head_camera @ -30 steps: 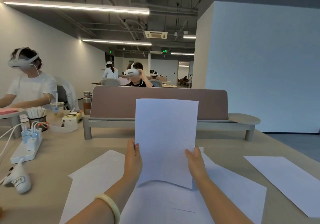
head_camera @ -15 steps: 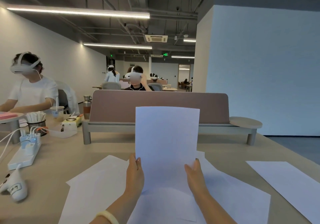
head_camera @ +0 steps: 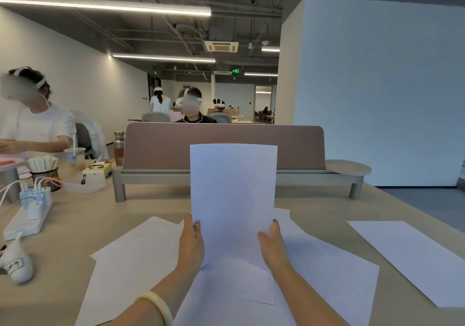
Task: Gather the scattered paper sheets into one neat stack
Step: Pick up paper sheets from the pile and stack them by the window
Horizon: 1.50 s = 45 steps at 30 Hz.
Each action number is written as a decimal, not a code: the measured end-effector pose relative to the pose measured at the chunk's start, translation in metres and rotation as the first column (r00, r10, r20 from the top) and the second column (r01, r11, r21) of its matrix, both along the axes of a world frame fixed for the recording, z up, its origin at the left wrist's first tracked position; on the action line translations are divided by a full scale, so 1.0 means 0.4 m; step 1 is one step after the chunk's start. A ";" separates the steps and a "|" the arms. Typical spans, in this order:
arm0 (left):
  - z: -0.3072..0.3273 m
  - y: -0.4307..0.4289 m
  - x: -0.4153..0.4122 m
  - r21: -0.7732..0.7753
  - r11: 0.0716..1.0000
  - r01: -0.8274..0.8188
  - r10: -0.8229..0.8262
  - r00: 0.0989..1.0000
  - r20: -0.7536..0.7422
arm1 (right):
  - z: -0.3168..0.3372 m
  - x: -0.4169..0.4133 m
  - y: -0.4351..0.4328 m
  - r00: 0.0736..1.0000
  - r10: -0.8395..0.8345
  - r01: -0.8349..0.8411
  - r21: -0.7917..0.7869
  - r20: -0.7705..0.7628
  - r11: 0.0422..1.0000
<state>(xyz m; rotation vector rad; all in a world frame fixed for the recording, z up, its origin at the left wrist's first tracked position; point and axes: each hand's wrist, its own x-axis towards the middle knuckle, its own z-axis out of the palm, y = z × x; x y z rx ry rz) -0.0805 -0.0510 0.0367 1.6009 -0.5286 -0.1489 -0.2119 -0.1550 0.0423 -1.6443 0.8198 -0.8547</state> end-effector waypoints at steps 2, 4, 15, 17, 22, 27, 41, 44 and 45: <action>-0.005 0.004 -0.009 0.014 1.000 -0.005 0.005 0.999 0.039 | -0.013 -0.002 -0.002 1.000 -0.006 0.006 0.000 -0.024 1.000; -0.003 0.009 -0.017 0.023 1.000 0.013 -0.015 0.998 0.059 | -0.028 -0.003 -0.007 0.998 -0.012 0.012 0.000 -0.056 1.000; 0.000 -0.019 -0.010 0.135 0.990 0.039 -0.044 0.998 0.034 | -0.042 -0.033 -0.051 0.980 -0.074 0.063 -0.067 -0.183 0.996; 0.001 -0.050 -0.014 0.202 0.979 0.035 -0.048 0.997 0.058 | -0.025 -0.064 -0.084 0.977 -0.109 0.095 -0.084 -0.184 0.992; 0.041 -0.150 -0.121 0.181 0.967 0.181 -0.193 0.980 0.049 | 0.018 -0.202 -0.176 0.962 -0.194 0.167 -0.150 -0.194 0.975; 0.059 -0.275 -0.250 0.245 0.918 0.311 -0.344 0.934 0.102 | 0.034 -0.367 -0.282 0.937 -0.300 0.267 -0.187 -0.179 0.945; -0.047 -0.678 -0.678 0.165 0.784 0.599 -0.583 0.801 -0.135 | -0.051 -0.856 -0.643 0.718 -0.576 0.502 -0.283 -0.390 0.817; -0.057 -0.726 -0.730 0.220 0.754 0.618 -0.617 0.782 -0.083 | -0.086 -0.896 -0.707 0.683 -0.589 0.512 -0.292 -0.432 0.808; -0.066 -0.741 -0.737 0.246 0.739 0.627 -0.633 0.772 -0.065 | -0.093 -0.903 -0.718 0.671 -0.588 0.509 -0.296 -0.452 0.808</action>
